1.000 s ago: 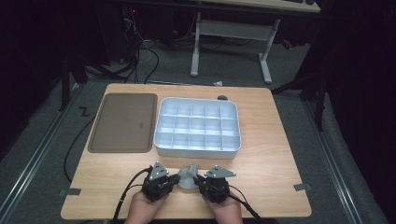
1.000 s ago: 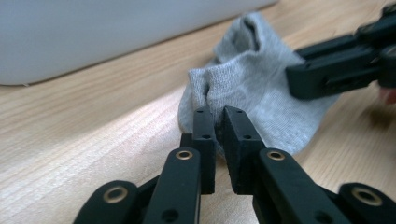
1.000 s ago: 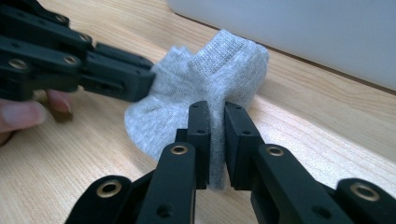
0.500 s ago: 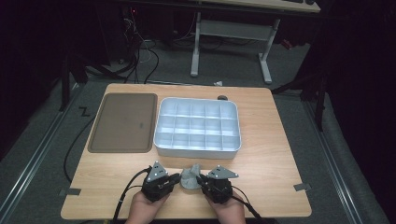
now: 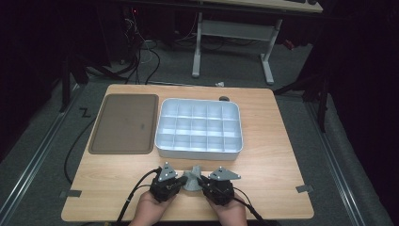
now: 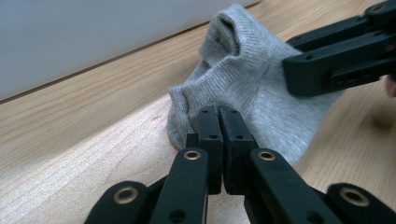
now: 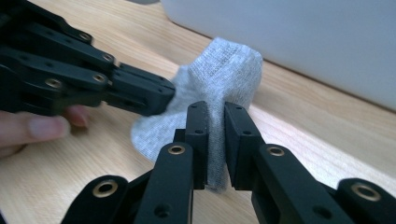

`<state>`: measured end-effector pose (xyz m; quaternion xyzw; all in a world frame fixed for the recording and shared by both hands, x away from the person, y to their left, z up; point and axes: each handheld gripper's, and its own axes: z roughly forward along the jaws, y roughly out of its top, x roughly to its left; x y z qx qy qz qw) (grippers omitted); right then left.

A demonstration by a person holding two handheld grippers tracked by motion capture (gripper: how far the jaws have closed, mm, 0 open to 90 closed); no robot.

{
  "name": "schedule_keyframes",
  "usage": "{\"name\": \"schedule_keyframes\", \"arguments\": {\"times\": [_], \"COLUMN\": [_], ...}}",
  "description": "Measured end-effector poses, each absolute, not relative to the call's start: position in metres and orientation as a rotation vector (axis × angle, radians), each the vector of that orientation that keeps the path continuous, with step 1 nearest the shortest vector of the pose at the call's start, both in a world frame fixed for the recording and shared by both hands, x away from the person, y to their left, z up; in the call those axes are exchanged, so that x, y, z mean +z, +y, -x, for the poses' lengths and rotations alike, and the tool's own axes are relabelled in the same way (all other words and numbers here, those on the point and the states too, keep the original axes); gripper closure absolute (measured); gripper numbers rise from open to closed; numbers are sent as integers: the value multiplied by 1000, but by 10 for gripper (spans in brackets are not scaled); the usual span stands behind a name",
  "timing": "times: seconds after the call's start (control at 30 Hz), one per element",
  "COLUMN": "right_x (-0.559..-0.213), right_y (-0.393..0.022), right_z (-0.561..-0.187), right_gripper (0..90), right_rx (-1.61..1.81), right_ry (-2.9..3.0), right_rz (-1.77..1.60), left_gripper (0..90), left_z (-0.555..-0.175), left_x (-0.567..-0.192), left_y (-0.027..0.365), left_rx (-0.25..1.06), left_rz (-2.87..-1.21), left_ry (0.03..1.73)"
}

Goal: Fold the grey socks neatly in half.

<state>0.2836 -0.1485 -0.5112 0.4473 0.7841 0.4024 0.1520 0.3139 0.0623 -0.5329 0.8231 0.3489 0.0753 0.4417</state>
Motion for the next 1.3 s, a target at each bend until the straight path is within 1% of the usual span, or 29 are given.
{"name": "schedule_keyframes", "arguments": {"times": [0.23,0.4,0.63,0.77,0.83,0.9,0.93,1.03,1.13,1.2,1.3], "right_x": [-498,-499,-513,-514,-514,-513,-513,-513,-513,-513,-514], "right_y": [-131,-116,-113,-113,-113,-112,-111,-110,-109,-109,-110], "right_z": [-278,-276,-277,-278,-279,-279,-279,-279,-279,-279,-279], "right_gripper": [811,809,817,818,819,819,819,820,820,820,819], "right_rx": [1143,1074,1031,1013,1002,981,975,957,944,951,959], "right_ry": [2269,2300,2376,2387,2396,2396,2396,2400,2401,2400,2397], "right_rz": [-1165,-1086,-1062,-1057,-1054,-1046,-1036,-1031,-1023,-1022,-1025], "left_gripper": [887,887,882,882,879,850,837,837,828,793,758], "left_z": [-314,-314,-318,-320,-323,-326,-325,-321,-316,-315,-321], "left_x": [-533,-533,-534,-534,-535,-534,-533,-521,-507,-500,-505], "left_y": [62,62,66,67,70,77,81,94,92,83,70], "left_rx": [191,188,121,96,58,16,31,79,97,103,116], "left_rz": [-2048,-2048,-2022,-2016,-2002,-1970,-1958,-1873,-1826,-1826,-1878], "left_ry": [860,862,889,894,907,937,944,932,880,851,851]}}
